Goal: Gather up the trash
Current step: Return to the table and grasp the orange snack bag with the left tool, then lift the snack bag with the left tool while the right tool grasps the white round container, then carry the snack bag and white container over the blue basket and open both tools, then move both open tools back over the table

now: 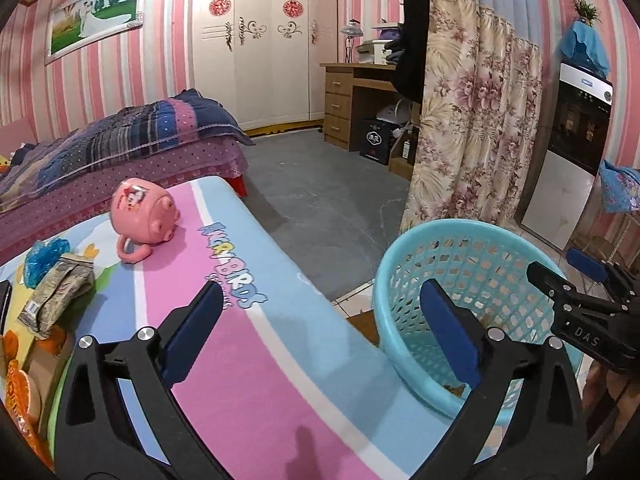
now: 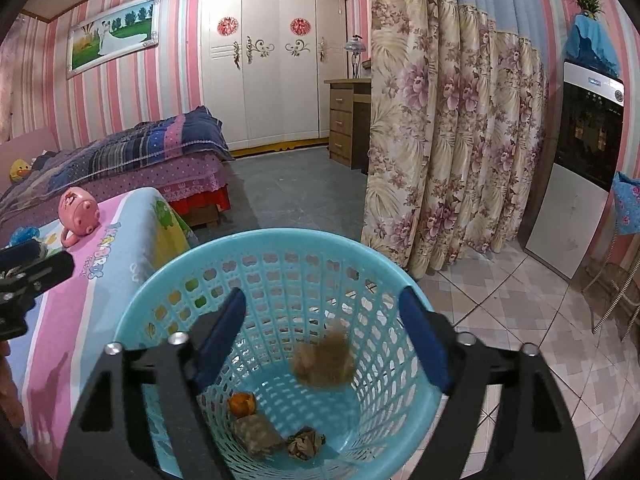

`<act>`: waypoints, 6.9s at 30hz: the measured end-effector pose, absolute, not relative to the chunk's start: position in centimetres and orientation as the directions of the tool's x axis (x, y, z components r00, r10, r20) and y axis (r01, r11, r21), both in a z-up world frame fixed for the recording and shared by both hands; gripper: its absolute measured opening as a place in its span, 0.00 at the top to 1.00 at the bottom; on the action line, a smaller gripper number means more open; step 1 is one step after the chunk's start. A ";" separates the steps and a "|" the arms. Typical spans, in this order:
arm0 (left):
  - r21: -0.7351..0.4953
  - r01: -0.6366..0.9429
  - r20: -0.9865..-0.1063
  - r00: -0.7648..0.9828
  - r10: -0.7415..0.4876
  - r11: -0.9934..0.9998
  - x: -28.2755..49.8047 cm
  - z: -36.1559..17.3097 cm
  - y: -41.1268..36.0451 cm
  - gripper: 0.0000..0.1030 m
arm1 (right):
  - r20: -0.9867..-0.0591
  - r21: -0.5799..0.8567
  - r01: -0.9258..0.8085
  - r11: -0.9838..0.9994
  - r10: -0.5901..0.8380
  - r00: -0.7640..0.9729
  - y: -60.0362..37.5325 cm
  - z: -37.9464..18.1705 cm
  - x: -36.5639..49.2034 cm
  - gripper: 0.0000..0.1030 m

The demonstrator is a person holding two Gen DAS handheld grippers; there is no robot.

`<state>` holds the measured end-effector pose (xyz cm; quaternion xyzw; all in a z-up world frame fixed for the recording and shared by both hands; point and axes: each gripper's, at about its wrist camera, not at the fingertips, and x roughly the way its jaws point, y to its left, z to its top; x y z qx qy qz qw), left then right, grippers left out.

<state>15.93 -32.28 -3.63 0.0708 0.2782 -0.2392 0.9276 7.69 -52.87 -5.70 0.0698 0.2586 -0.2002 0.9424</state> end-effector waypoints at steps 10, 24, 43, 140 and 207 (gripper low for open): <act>-0.016 0.426 -0.514 0.773 -0.373 0.905 14.4 -1.6 -27.5 0.05 | -0.484 0.009 0.390 0.921 -0.337 0.808 -49.9 -4.3 6.9 0.10; 0.015 0.152 -0.522 0.844 -0.121 0.988 12.4 -0.7 -10.8 0.05 | -0.449 0.037 0.229 0.973 -0.188 0.873 -39.3 -1.4 7.3 0.04; -0.134 -0.023 -0.753 0.652 -0.087 0.991 14.9 -9.3 0.1 0.27 | -0.515 0.013 0.072 0.997 -0.055 0.856 -29.0 -3.9 10.8 0.04; -0.155 0.409 -0.531 0.733 -0.425 0.899 12.5 1.0 -18.6 1.00 | -0.505 -0.051 0.214 0.975 -0.210 0.837 -42.3 -0.7 6.3 0.41; -0.011 0.336 -0.529 0.797 -0.291 0.942 14.6 -1.6 -21.6 0.07 | -0.505 0.046 0.459 0.887 -0.376 0.777 -51.5 -5.4 6.3 0.11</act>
